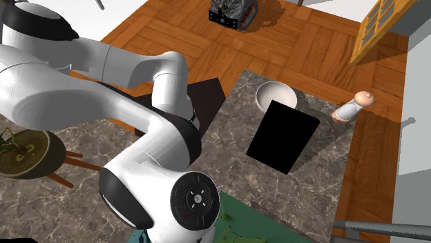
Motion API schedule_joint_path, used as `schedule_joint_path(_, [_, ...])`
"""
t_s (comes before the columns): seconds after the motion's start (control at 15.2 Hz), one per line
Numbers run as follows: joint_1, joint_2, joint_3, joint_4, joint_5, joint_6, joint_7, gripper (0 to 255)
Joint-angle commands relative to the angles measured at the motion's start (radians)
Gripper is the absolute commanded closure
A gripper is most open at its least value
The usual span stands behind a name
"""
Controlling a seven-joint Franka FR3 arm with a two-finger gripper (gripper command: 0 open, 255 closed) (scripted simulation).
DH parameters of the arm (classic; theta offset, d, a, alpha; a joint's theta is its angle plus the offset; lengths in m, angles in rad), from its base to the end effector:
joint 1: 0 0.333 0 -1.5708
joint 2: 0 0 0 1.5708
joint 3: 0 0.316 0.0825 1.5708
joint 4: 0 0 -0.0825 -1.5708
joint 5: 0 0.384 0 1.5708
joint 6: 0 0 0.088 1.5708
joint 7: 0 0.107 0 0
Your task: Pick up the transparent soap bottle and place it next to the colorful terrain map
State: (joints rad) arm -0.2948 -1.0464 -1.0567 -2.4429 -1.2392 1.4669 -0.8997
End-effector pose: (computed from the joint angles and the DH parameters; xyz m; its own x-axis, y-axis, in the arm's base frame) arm -0.0620 -0.4132 0.4226 0.9098 -0.0080 -0.4150 0.0222 -0.9974 0.0680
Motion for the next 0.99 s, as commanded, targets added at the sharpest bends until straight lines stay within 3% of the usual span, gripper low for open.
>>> schedule_joint_path(0.0, [0.0,-0.002,-0.021,-0.017,-0.017,0.017,0.011,255])
schedule_joint_path(0.53, [0.009,-0.003,-0.11,-0.067,-0.083,0.079,0.053,255])
schedule_joint_path(0.92, [0.009,-0.003,-0.11,-0.067,-0.083,0.079,0.053,255])
